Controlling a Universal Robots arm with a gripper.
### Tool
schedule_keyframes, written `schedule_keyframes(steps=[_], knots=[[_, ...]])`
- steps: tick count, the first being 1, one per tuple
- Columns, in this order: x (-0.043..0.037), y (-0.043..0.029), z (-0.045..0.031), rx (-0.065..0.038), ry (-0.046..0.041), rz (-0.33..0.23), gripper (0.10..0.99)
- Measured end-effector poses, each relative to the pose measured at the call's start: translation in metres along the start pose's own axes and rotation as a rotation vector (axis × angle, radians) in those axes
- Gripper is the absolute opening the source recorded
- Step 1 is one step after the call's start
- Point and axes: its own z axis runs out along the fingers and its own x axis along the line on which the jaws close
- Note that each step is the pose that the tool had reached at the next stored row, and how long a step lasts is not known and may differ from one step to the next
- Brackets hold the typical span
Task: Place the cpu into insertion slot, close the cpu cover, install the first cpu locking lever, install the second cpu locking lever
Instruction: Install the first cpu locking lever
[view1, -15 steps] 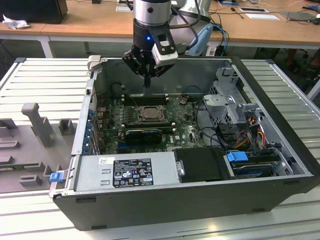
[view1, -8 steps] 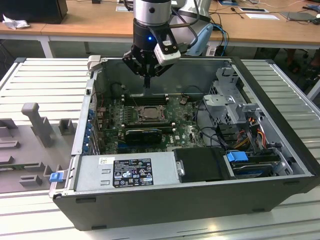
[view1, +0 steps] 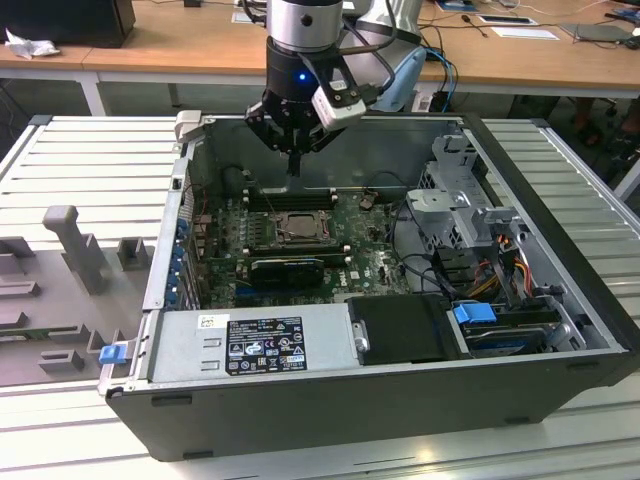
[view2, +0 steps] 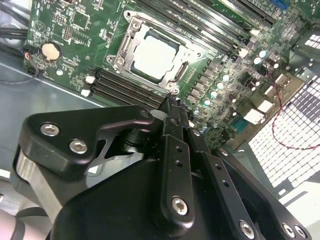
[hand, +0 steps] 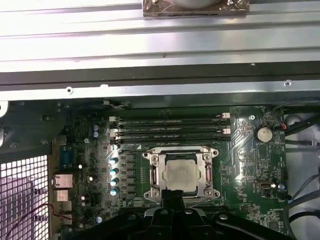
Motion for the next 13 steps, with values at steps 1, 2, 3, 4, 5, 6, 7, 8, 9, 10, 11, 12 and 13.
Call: schedule_keyframes(steps=[1,2,3,4,5,6,7,8,9,10,11,12,13], knots=[[0.0,0.0,0.0,0.0,0.0005,-0.01,0.106],[0.0,0.0,0.0,0.0,0.0008,-0.016,0.106],[0.0,0.0,0.0,0.001,0.0012,-0.026,0.106],[0.0,0.0,0.0,0.001,0.0016,-0.034,0.106],[0.0,0.0,0.0,0.001,0.002,-0.043,0.106],[0.0,0.0,0.0,0.001,0.0024,-0.051,0.106],[0.0,0.0,0.0,0.002,0.0029,-0.062,0.106],[0.0,0.0,0.0,0.002,0.0032,-0.069,0.106],[0.0,0.0,0.0,0.002,0.0035,-0.076,0.106],[0.0,0.0,0.0,0.002,0.0039,-0.084,0.106],[0.0,0.0,0.0,0.002,0.0042,-0.09,0.106],[0.0,0.0,0.0,0.002,0.0044,-0.094,0.106],[0.0,0.0,0.0,0.003,0.0046,-0.099,0.106]])
